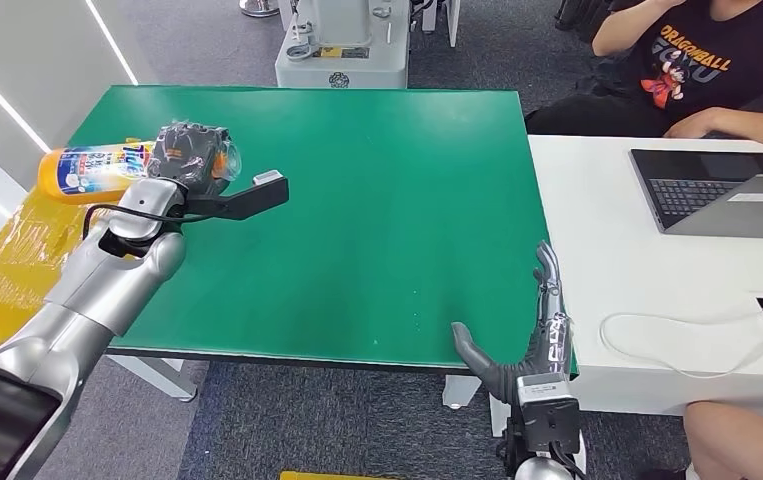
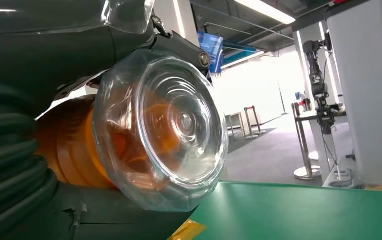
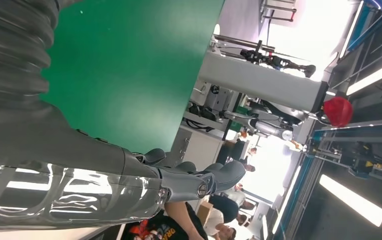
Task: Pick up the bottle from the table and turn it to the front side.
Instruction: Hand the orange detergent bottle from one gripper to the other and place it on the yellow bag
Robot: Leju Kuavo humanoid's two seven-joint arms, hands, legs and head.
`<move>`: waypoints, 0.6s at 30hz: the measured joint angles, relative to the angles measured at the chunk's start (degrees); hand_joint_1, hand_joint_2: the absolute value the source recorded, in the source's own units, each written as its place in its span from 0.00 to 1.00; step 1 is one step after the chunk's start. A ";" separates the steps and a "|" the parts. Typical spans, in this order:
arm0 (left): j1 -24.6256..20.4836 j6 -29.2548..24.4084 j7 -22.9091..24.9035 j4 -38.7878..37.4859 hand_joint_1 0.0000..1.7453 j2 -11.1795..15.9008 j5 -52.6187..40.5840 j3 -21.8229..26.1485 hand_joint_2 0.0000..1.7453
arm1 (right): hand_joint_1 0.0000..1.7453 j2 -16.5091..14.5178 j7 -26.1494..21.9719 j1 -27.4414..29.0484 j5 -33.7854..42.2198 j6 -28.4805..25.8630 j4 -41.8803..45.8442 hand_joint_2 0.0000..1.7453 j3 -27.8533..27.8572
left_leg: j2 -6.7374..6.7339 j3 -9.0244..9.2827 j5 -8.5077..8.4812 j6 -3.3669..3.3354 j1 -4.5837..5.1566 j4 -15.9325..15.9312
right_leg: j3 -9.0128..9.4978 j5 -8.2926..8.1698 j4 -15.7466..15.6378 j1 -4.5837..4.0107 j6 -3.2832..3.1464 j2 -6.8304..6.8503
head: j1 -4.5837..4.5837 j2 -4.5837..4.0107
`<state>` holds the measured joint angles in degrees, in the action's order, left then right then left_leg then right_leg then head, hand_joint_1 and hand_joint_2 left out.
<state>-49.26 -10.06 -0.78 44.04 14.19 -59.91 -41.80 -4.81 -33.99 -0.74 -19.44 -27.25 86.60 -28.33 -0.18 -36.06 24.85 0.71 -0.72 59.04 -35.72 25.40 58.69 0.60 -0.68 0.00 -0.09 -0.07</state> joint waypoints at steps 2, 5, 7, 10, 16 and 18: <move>0.01 0.14 -0.11 -0.37 1.00 -0.22 -0.14 -0.03 1.00 | 0.00 0.00 0.01 0.03 -0.02 0.02 0.02 1.00 0.00 | 0.00 0.00 0.00 0.00 0.00 0.00 | 0.00 0.00 0.00 0.00 0.00 0.00 | 0.01 0.00; 0.06 0.28 -0.74 -1.26 1.00 -0.70 -0.69 -0.08 1.00 | 0.00 0.00 0.05 0.07 -0.10 0.25 0.20 1.00 0.02 | 0.01 0.00 0.00 0.00 0.00 0.00 | 0.00 0.00 0.00 0.00 0.00 0.01 | 0.01 0.00; 0.21 0.21 -1.51 -2.19 1.00 -1.14 -1.01 -0.10 1.00 | 0.00 0.00 0.10 0.09 -0.14 0.50 0.40 1.00 0.05 | 0.01 0.00 0.00 0.00 0.00 0.00 | 0.00 0.00 0.00 0.00 0.00 0.01 | 0.00 0.00; 0.68 0.05 -2.60 -3.77 1.00 -1.76 -1.16 -0.12 1.00 | 0.00 0.00 0.20 0.12 -0.14 0.64 0.65 1.00 0.17 | 0.00 0.00 0.00 0.00 0.00 0.00 | 0.00 0.00 0.00 0.00 0.00 0.00 | -0.01 0.00; 1.41 -0.10 -3.39 -6.19 1.00 -2.54 -1.15 -0.14 1.00 | 0.00 0.00 0.22 0.17 -0.14 0.67 0.83 1.00 0.60 | 0.01 0.00 0.00 0.00 0.00 0.00 | 0.00 0.00 0.00 0.00 0.00 0.00 | 0.00 0.00; 1.57 -0.20 -3.59 -6.95 1.00 -2.76 -0.98 -0.14 1.00 | 0.00 0.01 0.23 0.20 -0.13 0.66 0.93 1.00 0.62 | 0.01 0.00 0.00 0.00 0.00 0.00 | 0.00 0.00 0.00 0.00 0.00 0.00 | 0.01 0.00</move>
<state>-47.69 -10.26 -4.37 37.09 11.43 -60.89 -41.94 -4.80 -33.76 -0.54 -19.57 -26.59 87.53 -27.70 -0.18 -36.07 24.85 0.71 -0.72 59.04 -35.72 25.41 58.68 0.60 -0.68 0.01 -0.09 -0.07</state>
